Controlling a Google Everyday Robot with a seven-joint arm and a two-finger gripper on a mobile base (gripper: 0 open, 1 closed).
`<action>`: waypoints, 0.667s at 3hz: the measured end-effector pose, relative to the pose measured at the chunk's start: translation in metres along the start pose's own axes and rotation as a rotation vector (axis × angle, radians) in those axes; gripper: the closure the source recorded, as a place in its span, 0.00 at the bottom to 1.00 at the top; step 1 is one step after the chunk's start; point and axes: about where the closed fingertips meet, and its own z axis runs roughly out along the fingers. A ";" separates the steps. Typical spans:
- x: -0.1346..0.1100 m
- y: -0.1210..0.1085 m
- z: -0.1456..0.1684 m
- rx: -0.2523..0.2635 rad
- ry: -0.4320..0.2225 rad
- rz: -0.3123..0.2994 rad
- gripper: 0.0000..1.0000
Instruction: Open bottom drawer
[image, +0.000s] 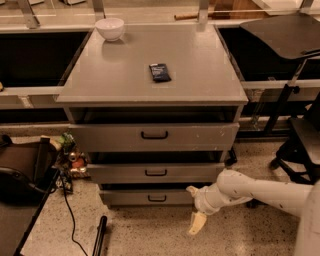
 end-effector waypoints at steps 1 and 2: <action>0.035 -0.015 0.047 0.017 0.028 0.008 0.00; 0.062 -0.025 0.087 0.035 0.043 0.029 0.00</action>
Offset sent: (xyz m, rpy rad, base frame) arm 0.0409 -0.0133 -0.1618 -0.0640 -0.0168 -0.0842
